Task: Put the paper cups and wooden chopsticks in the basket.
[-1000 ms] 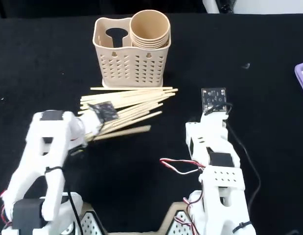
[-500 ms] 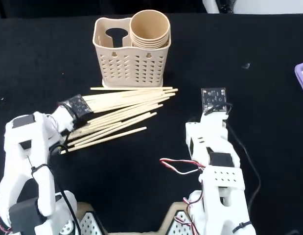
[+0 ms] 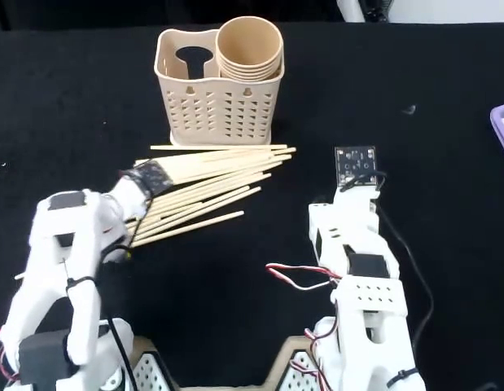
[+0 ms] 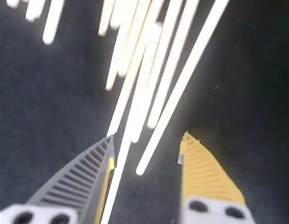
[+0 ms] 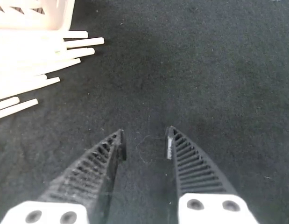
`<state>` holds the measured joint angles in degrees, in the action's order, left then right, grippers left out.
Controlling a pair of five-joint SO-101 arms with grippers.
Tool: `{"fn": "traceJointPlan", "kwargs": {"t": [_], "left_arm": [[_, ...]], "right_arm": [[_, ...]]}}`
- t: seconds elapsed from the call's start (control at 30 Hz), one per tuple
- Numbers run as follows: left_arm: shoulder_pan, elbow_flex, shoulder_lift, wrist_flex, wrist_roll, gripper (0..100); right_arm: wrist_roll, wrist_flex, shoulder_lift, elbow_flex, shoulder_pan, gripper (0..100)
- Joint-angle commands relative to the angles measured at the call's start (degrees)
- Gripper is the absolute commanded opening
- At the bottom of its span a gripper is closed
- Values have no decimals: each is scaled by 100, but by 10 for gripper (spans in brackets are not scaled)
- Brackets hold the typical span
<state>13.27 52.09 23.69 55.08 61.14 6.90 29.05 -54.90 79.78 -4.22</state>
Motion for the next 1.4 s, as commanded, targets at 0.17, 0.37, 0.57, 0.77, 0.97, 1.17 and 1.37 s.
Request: {"fn": "traceJointPlan", "kwargs": {"t": [0.17, 0.37, 0.57, 0.77, 0.97, 1.17, 1.37], "left_arm": [[-1244, 321, 167, -624, -1380, 231], [-1455, 549, -97, -1292, -1741, 232], [-1473, 57, -1310, -1257, -1732, 227], [-1508, -558, -1626, -484, -1749, 132], [-1525, -629, -1618, -273, -1741, 102], [-1622, -532, -1618, -141, -1714, 102], [-1974, -391, -1679, -158, -1705, 63]], "right_arm": [[-9, -132, 13, -31, 79, 155], [-9, -123, 4, -31, 79, 155], [-9, -123, 4, -31, 79, 155], [-9, -132, 4, -31, 79, 155], [-9, -132, 4, -31, 79, 155], [-9, -132, 4, -31, 79, 155], [-9, -132, 4, -31, 79, 155]]}}
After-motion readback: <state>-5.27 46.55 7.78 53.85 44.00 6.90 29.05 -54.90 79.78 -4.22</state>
